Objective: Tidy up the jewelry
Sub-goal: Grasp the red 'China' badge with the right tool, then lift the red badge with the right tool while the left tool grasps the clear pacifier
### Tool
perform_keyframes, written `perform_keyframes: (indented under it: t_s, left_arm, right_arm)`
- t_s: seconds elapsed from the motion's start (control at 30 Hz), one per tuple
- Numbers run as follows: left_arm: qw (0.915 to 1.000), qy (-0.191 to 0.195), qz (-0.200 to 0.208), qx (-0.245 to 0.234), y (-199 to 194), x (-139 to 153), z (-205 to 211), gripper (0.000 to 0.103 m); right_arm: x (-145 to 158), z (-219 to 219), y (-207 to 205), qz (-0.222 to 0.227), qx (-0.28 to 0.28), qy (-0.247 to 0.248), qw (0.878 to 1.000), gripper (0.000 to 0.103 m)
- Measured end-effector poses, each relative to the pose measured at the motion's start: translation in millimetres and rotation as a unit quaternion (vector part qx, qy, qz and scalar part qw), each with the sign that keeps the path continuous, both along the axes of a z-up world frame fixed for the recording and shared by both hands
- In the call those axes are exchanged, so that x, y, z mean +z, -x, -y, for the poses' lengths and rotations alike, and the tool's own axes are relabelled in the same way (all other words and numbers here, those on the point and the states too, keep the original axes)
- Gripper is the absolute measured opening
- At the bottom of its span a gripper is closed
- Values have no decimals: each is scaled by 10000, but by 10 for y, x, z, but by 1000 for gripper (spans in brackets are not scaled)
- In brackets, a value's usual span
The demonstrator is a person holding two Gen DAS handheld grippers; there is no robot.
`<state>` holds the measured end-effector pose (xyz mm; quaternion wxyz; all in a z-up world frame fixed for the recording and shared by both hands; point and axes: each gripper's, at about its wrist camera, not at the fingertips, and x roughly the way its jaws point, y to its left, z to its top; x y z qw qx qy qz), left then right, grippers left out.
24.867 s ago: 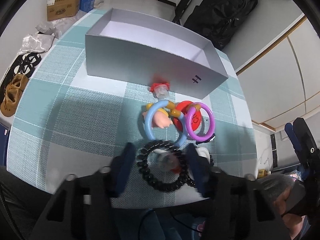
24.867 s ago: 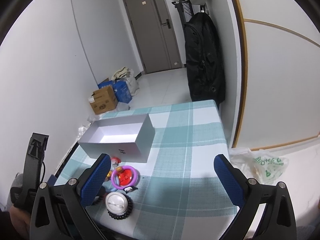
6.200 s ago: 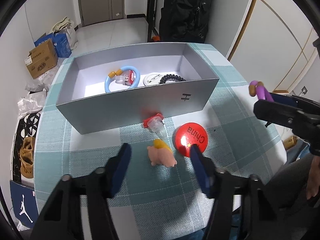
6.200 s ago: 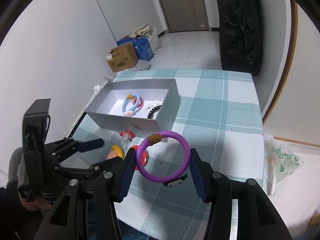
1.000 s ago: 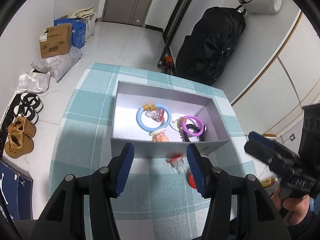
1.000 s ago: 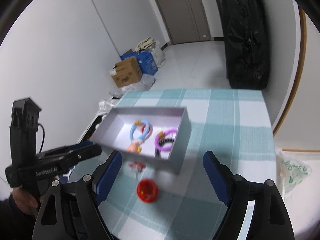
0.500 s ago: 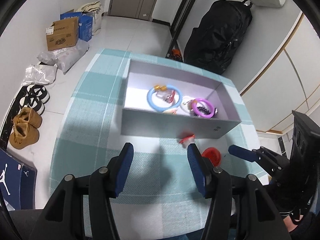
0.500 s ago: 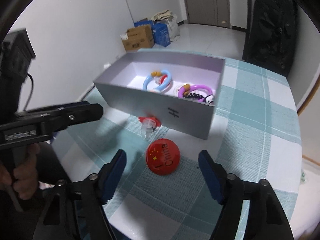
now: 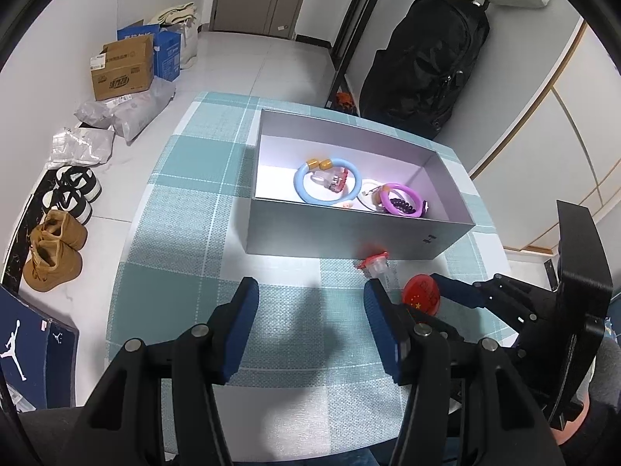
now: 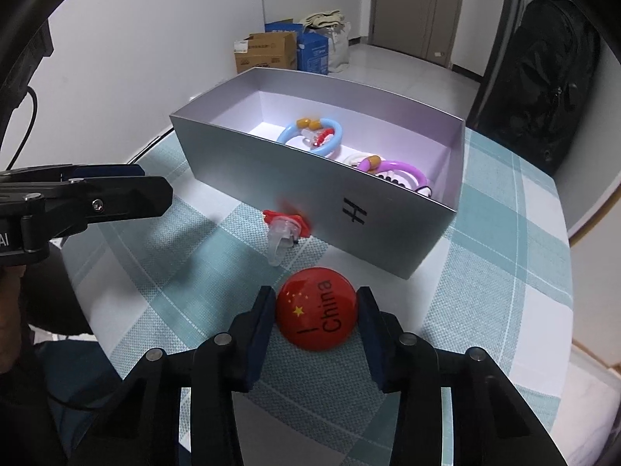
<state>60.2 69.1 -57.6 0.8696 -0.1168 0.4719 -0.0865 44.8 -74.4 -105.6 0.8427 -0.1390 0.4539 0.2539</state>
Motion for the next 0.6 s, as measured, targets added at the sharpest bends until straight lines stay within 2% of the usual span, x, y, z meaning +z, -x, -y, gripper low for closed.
perform_keyframes:
  t_s: [0.13, 0.3, 0.6]
  left_arm:
    - [10000, -67, -10, 0, -6, -11, 12, 51]
    - [9999, -53, -91, -5, -19, -38, 18, 51]
    - [9996, 34, -199, -220, -50, -76, 138, 51]
  right_arm:
    - [60, 101, 6, -37, -97, -173, 9998, 41]
    - [237, 304, -46, -104, -354, -671, 9971, 41]
    - [464, 807, -54, -419, -991, -1729, 9790, 41]
